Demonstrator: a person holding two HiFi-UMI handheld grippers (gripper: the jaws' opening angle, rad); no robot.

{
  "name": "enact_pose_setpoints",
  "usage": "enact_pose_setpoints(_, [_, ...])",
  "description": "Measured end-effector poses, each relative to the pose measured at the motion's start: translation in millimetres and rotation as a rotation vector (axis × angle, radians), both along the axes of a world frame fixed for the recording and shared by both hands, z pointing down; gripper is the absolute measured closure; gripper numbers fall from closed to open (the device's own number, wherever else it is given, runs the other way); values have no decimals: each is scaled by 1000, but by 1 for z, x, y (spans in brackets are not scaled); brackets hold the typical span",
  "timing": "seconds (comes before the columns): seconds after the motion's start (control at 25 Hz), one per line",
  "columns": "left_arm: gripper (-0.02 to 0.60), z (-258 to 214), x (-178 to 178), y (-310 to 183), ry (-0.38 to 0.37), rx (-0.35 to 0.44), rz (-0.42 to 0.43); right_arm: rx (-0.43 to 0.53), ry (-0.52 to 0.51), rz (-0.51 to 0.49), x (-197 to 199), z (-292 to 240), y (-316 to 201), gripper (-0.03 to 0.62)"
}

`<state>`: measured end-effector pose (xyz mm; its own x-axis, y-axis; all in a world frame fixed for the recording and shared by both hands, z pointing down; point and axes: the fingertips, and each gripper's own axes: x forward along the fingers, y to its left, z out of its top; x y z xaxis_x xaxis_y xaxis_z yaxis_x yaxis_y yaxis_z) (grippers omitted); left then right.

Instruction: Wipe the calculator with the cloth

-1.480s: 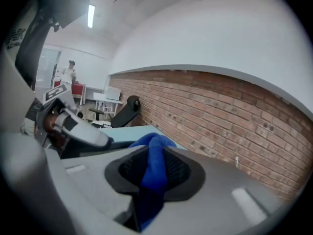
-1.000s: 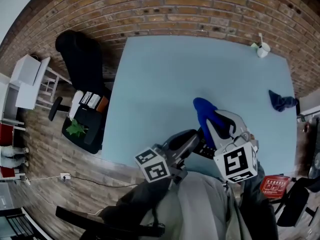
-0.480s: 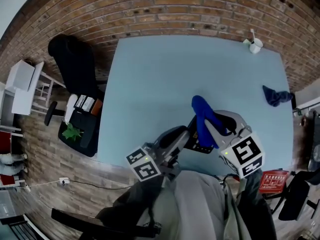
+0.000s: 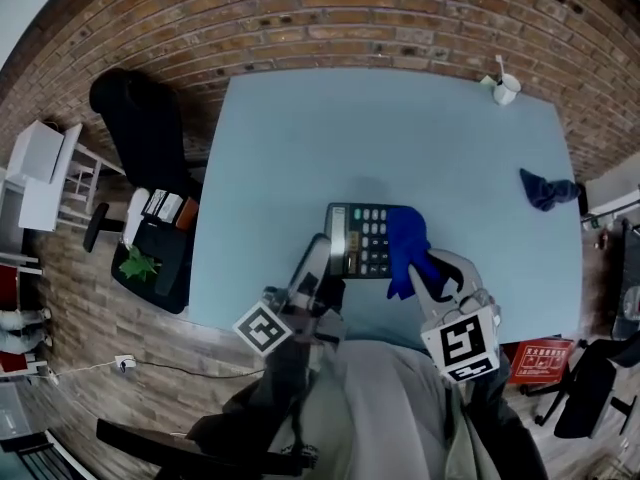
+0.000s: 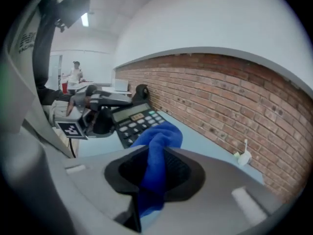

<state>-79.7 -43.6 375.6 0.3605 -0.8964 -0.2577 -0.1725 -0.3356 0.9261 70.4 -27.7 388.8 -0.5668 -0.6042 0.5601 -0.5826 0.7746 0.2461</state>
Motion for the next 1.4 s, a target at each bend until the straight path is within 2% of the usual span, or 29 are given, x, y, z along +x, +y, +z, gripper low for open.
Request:
enact_pose_setpoints(0.16, [534, 2, 11, -2, 96, -35, -5, 62, 38, -165, -58, -11, 44, 510])
enact_pose_setpoints(0.24, [534, 5, 15, -2, 139, -55, 2, 114, 71, -216, -73, -9, 55, 510])
enact_pose_setpoints(0.32, [534, 7, 11, -2, 184, -71, -7, 179, 120, -213, -68, -6, 53, 509])
enact_pose_setpoints(0.4, [533, 8, 4, -2, 221, -82, -21, 216, 154, -164, -49, -3, 45, 510])
enact_pose_setpoints(0.56, [532, 6, -6, -2, 210, -68, -38, 238, 166, -10, -6, -3, 24, 510])
enact_pose_setpoints(0.64, [532, 7, -7, -2, 223, -66, -40, 243, 161, 15, -4, -2, 20, 510])
enact_pose_setpoints(0.72, [532, 10, -4, -1, 234, -77, -36, 242, 158, -24, -18, -1, 28, 510])
enact_pose_setpoints(0.88, [532, 21, 9, 0, 262, -113, 3, 222, 138, -198, -68, 7, 57, 510])
enact_pose_setpoints(0.96, [532, 29, 11, -1, 276, -128, 10, 217, 153, -213, -70, 14, 57, 510])
enact_pose_setpoints(1.08, [532, 39, 5, -2, 284, -137, 16, 166, 136, -115, -35, 25, 34, 509])
enact_pose_setpoints(1.24, [532, 47, 2, -1, 214, -133, 51, 103, 165, 58, 21, 53, -2, 510])
enact_pose_setpoints(1.32, [532, 50, 12, 0, 184, -134, 86, 90, 155, 69, 16, 54, -9, 510])
enact_pose_setpoints(1.4, [531, 56, 23, -1, 159, -144, 112, 90, 143, 16, -11, 50, -5, 510])
